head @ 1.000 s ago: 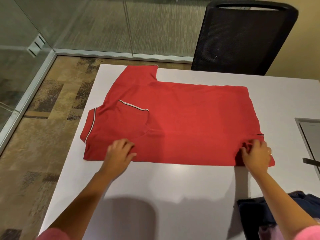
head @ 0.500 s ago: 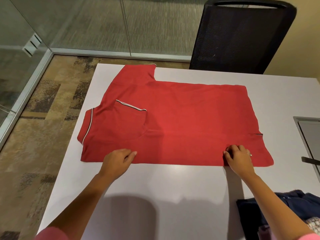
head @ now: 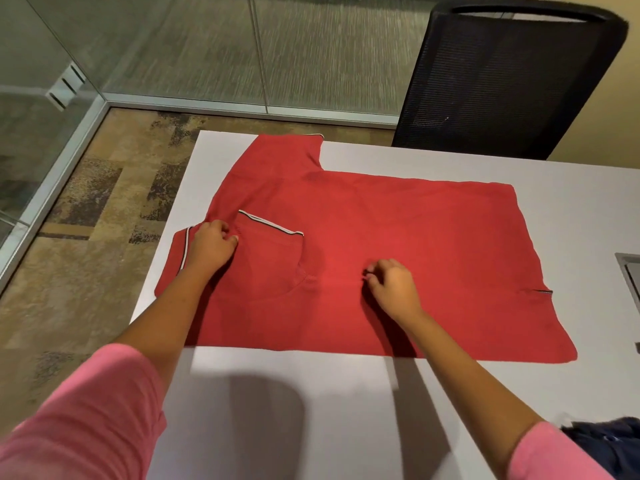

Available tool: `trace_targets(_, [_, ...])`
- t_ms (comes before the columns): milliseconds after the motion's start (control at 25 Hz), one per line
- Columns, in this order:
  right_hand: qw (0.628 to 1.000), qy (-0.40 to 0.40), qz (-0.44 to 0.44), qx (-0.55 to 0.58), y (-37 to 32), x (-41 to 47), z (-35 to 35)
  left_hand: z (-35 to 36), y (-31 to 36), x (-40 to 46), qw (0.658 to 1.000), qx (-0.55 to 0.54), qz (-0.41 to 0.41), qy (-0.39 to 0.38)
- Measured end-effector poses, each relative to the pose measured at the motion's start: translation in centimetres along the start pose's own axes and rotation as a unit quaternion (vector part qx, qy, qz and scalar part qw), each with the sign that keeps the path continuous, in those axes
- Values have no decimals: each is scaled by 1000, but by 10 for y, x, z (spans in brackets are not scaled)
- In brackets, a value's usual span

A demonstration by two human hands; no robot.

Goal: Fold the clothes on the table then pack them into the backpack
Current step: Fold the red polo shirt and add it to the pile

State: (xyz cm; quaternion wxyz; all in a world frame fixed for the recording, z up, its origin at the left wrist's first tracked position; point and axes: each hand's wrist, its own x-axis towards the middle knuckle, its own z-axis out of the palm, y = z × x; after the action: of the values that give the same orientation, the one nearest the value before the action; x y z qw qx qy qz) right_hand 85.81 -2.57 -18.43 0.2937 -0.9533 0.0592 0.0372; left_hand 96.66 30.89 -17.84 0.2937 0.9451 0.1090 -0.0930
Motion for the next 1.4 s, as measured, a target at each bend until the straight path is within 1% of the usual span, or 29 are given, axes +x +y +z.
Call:
trace_targets(40, [999,-12,10,43,-22,12,11,-1,5,2,997,-66,-39,-22])
trace_targets(80, [995,-25,37,89,-43,23,20,-1,10,5,985,-142,-83,-42])
trace_targets(120, [987,-40,74,133,-63,33,28,-1,14,7,967,-217,-122,-57])
trace_targets(200, [956,-74,155,237,-96,50,41,1,19,12,925,-334,-165,-79])
trace_targets(240, [930,-91,195,299,-107,56,46,1,21,12,908,-372,-171,-87])
trace_targets(320, [867,-124,274,397,-125,63,53,-1,24,9,893,-403,-171,-107])
trace_targets(360, [842,-135,304,424,-131,65,56,-1,21,10,893,-402,-167,-116])
trace_targets(400, [827,-136,324,438,-135,67,58,-1,19,9,895,-399,-158,-122])
trace_targets(440, [821,-130,334,445,-138,68,59,-3,17,7,900,-392,-144,-124])
trace_targets(480, [824,-116,331,445,-140,68,60,-6,15,3,907,-384,-124,-122])
trace_targets(520, [835,-101,317,438,-141,66,61,-10,13,-2,913,-376,-99,-119])
trace_targets(640, [889,-94,220,390,-142,46,56,-23,3,-30,921,-369,-25,-121])
trace_targets(720, [943,-85,122,299,-130,28,54,-29,-15,-52,930,-334,19,-151])
trace_targets(760, [966,-84,82,231,-123,20,54,-31,-26,-62,935,-310,36,-170])
trace_targets(800, [980,-88,58,166,-115,13,55,-31,-37,-71,939,-287,46,-182])
trace_targets(840, [988,-90,56,111,-108,6,55,-30,-46,-79,946,-268,48,-176])
trace_targets(880, [990,-85,70,83,-103,-1,54,-27,-53,-87,958,-244,43,-145])
trace_targets(960, [992,-41,93,78,-101,-14,51,-21,-59,-96,985,-164,49,-29])
trace_targets(1000, [993,-13,90,78,-102,-19,52,-16,-59,-98,991,-106,74,31])
trace_targets(1040, [995,10,77,63,-102,-24,54,-10,-56,-101,990,-46,106,74])
trace_targets(1080, [997,22,62,33,-100,-28,57,-2,-52,-103,986,6,139,93])
trace_targets(1160, [997,12,67,-44,-90,-34,59,15,-40,-108,973,94,194,83])
trace_targets(1240, [991,-2,100,-85,-76,-39,54,35,-25,-110,962,154,219,44])
trace_targets(1320, [987,-19,117,-112,-51,-47,45,52,-11,-110,961,180,209,10])
trace_targets(1400, [979,-52,120,-155,-19,-60,34,65,-5,-111,966,186,179,-10])
